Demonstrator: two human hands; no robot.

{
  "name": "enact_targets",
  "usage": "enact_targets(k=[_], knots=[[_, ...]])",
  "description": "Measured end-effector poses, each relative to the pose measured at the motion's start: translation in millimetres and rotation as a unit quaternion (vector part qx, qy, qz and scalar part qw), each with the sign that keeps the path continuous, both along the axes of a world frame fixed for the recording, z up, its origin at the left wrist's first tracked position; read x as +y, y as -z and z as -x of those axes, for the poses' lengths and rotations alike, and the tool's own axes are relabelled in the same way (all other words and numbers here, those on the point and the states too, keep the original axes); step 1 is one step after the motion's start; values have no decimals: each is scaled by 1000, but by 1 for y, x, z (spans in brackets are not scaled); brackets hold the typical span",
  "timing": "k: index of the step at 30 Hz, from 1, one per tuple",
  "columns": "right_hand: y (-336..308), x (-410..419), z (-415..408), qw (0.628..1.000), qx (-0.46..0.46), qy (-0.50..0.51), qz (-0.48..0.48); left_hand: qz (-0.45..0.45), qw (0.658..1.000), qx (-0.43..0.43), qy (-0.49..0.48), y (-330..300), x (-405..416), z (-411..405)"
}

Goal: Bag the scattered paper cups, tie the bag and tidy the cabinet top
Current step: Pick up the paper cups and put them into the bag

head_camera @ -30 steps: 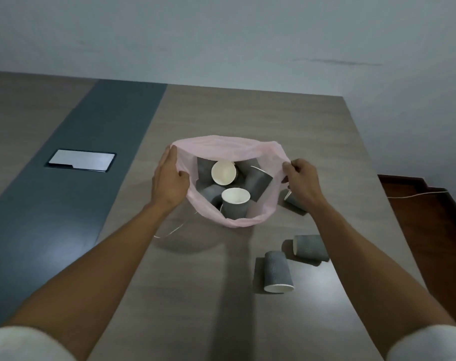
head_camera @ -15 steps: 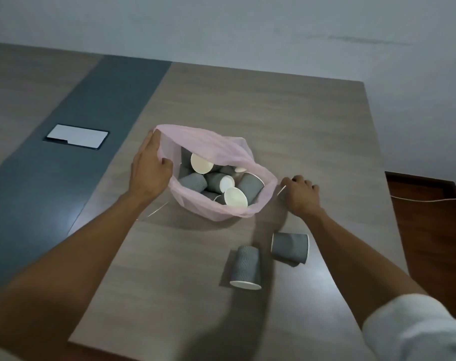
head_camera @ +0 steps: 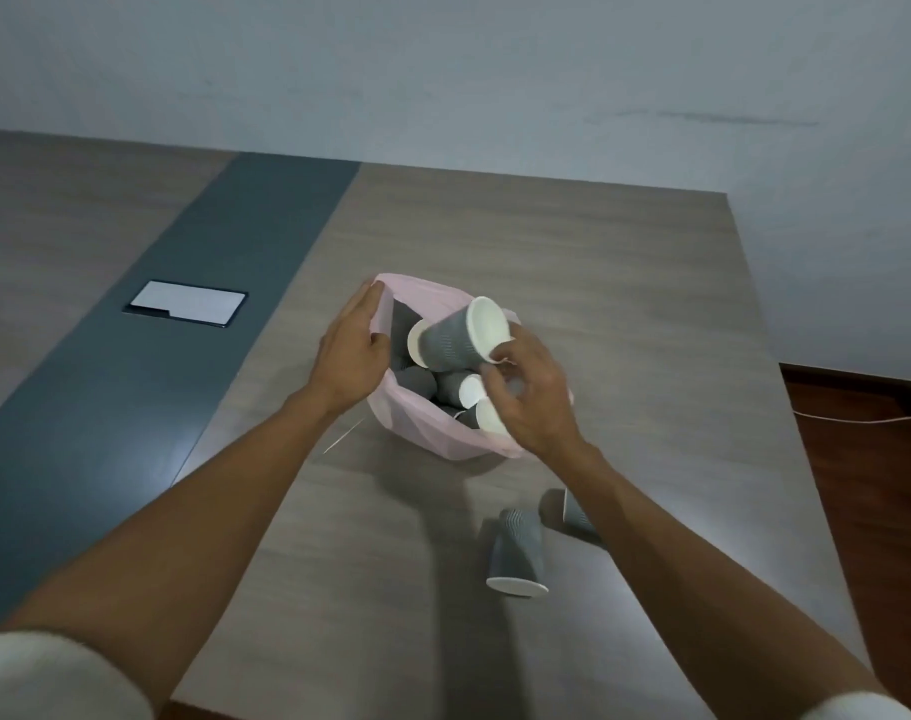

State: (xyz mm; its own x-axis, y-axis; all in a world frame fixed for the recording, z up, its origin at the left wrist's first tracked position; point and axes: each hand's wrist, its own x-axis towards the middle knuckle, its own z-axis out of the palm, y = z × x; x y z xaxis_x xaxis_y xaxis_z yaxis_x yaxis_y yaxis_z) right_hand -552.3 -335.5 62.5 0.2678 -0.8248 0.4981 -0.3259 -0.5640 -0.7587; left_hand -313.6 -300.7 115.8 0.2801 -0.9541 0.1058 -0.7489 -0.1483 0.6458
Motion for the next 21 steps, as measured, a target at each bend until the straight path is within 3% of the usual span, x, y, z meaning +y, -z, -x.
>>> enact_targets(k=[3, 6, 10, 12, 15, 18, 21], knots=[[1, -4, -37, 990, 118, -70, 19, -1, 1000, 9, 12, -7, -1, -3], [0, -7, -51, 956, 280, -83, 1, -3, 1000, 13, 15, -12, 0, -7], [-5, 1, -33, 970, 233, 31, -53, 2, 999, 40, 18, -11, -1, -12], [-10, 5, -12, 954, 267, 91, -103, 10, 998, 58, 21, -10, -1, -10], [-16, 15, 20, 902, 355, 8, -247, 18, 997, 75, 20, -11, -1, -7], [-9, 39, 41, 795, 429, -127, -409, 16, 996, 84, 6, -7, -4, -8], [12, 70, 45, 717, 566, -158, -376, 16, 995, 94, -7, -8, -2, -4]])
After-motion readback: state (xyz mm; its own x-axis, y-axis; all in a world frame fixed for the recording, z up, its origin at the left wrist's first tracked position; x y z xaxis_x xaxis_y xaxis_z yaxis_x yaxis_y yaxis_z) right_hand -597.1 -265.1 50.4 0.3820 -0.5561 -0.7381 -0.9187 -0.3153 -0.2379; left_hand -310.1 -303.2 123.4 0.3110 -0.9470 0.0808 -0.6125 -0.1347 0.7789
